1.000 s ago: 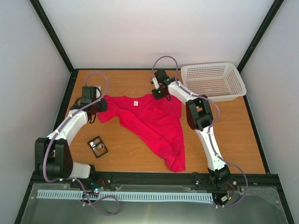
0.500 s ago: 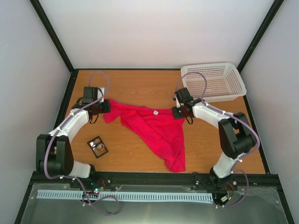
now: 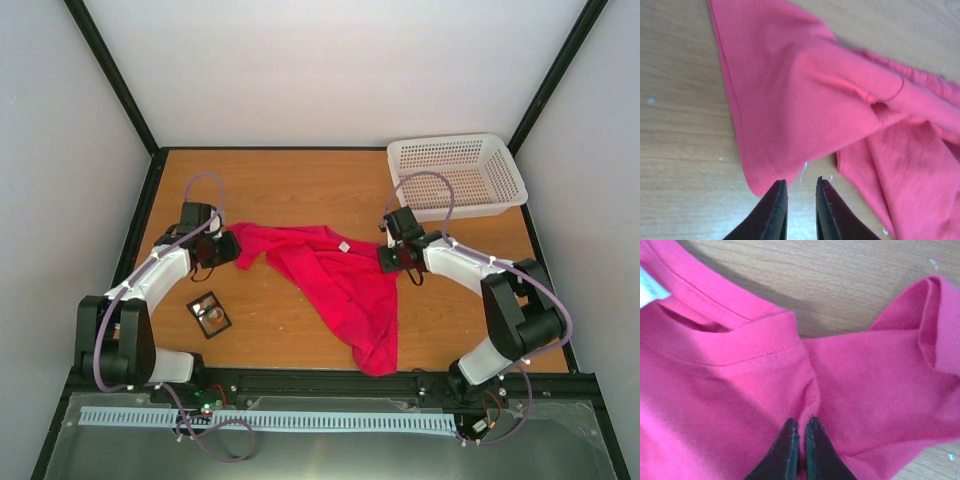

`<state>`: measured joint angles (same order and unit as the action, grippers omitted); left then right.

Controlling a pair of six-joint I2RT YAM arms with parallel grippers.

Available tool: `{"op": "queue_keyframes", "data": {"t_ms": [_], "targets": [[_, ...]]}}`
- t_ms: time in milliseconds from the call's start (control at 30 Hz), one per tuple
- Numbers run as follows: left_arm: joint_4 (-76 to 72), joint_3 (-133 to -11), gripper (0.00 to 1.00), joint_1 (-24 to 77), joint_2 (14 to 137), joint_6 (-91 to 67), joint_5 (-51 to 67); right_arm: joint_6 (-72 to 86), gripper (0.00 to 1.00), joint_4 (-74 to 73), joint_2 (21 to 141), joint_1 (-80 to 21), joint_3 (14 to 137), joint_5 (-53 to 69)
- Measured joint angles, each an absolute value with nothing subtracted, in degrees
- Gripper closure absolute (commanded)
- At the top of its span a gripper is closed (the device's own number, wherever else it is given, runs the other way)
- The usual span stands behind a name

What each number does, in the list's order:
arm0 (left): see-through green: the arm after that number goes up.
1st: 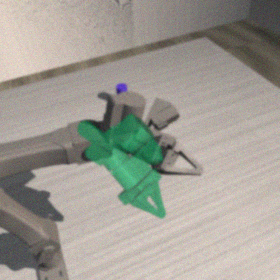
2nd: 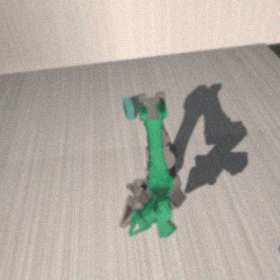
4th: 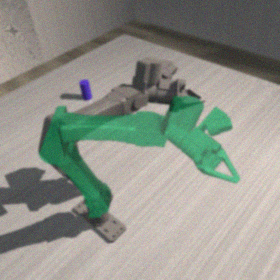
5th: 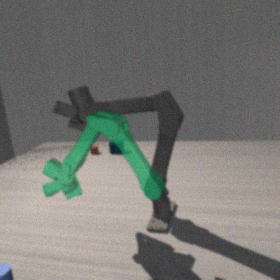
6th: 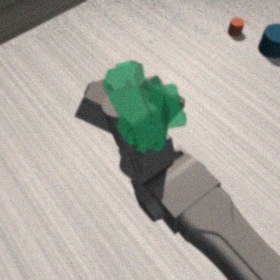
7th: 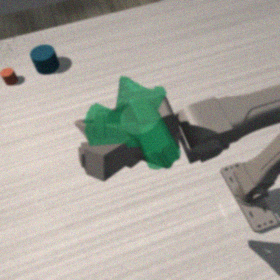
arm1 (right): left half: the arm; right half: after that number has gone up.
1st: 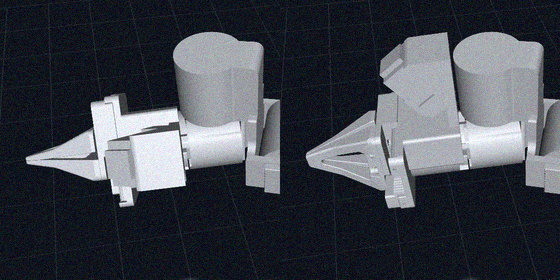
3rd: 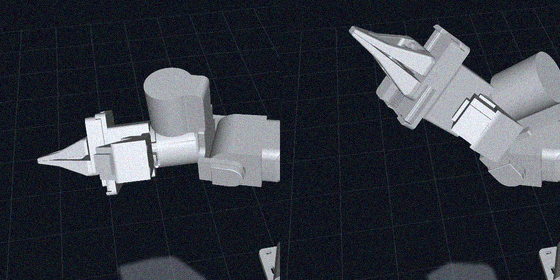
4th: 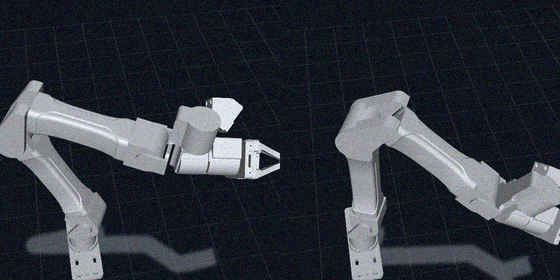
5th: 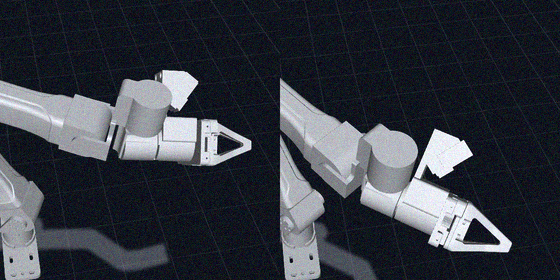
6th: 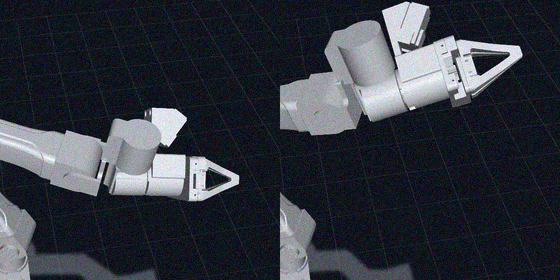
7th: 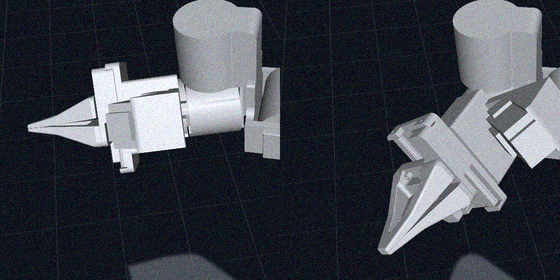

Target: Pin the brooch onto the clothing

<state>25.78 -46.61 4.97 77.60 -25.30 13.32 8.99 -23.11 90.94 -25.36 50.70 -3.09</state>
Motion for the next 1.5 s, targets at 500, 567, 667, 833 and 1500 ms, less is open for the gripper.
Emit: {"op": "queue_keyframes", "data": {"t_ms": [500,567,667,833,1500], "targets": [[27.18,-71.96,0.10,11.55,98.06,-20.10,13.52,8.88,0.97,-20.16,85.45,-25.36,46.35,7.92],[27.20,-75.53,0.12,14.55,103.90,-19.14,12.36,8.91,0.97,-20.32,85.45,-25.36,46.46,8.01],[27.86,-74.00,0.29,17.56,107.24,-18.52,12.53,8.95,0.97,-20.64,85.32,-25.36,46.72,8.01],[27.35,-63.72,0.38,19.38,103.20,-19.81,13.85,10.57,0.97,-22.22,82.48,-25.36,46.35,9.21],[28.91,-61.65,0.39,20.27,92.95,-21.56,5.50,21.89,0.98,-22.68,81.19,-25.26,34.59,21.69]]}}
